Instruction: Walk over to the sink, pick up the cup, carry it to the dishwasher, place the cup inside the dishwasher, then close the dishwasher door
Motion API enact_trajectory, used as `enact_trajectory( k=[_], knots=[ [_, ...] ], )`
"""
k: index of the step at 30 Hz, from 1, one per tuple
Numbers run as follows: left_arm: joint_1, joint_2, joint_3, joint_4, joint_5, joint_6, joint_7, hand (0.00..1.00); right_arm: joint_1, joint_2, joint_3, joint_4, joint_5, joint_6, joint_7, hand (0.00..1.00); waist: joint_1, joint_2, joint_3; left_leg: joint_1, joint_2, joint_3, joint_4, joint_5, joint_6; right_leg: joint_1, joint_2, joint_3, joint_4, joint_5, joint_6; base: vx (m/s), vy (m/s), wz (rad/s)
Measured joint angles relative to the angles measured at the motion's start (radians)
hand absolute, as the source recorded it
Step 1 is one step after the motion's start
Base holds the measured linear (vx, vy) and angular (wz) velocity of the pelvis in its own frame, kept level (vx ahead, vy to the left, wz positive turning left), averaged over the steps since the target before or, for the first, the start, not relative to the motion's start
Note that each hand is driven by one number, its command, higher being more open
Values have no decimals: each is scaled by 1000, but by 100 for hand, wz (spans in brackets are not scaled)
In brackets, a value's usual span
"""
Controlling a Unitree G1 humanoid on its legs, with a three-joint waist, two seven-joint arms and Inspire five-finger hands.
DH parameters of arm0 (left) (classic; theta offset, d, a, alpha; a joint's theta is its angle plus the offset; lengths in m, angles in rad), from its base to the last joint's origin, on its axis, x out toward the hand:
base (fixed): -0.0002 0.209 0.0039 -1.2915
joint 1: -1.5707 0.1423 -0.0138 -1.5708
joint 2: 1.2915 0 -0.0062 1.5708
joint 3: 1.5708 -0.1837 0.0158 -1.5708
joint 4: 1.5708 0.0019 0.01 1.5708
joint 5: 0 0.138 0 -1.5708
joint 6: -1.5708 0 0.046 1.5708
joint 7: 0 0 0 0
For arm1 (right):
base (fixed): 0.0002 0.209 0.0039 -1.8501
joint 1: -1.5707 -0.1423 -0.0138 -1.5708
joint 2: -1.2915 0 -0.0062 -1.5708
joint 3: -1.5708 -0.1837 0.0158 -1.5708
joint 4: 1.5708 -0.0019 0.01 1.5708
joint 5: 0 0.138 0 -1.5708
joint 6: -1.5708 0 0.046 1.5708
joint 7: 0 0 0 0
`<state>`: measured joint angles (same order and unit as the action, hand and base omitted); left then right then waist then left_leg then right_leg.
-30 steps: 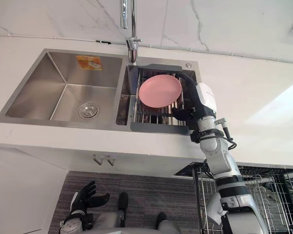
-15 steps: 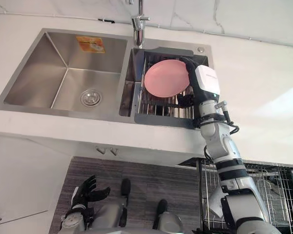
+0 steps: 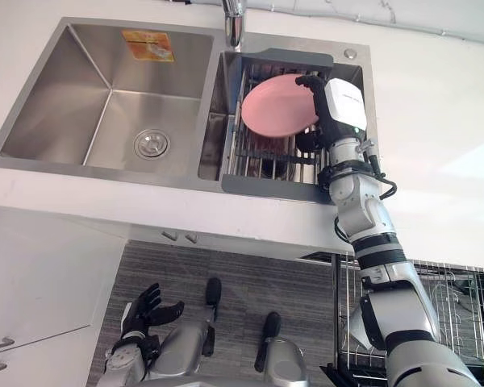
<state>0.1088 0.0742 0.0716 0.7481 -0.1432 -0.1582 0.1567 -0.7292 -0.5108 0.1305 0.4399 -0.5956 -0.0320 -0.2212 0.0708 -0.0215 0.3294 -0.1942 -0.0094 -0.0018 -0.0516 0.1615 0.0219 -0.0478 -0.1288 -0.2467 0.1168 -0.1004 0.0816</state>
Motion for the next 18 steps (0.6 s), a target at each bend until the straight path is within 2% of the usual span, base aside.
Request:
enact_trajectory(
  k=[11,13,18],
  knots=[
    [-19,-2,-2,3,-5,-1,1,90,-33,-13,11,5,-7,-6,-11,30,9,8,19,-6,5,0,5,-2,0,-5,5,0,4,-3,-5,0,0,0],
    [-19,-2,-3,2,-5,-1,1,90,-10,-13,1,-37,-7,-6,-11,30,8,8,19,-5,5,1,4,-2,-3,-5,5,0,4,-3,-5,0,0,0],
    [-19,-3,-3,2,-1,0,1,90,136,-5,-35,-279,-7,-27,-23,30,5,7,19,7,6,11,-5,-2,-4,-2,4,9,4,-3,-5,38,-15,-4]
  ],
)
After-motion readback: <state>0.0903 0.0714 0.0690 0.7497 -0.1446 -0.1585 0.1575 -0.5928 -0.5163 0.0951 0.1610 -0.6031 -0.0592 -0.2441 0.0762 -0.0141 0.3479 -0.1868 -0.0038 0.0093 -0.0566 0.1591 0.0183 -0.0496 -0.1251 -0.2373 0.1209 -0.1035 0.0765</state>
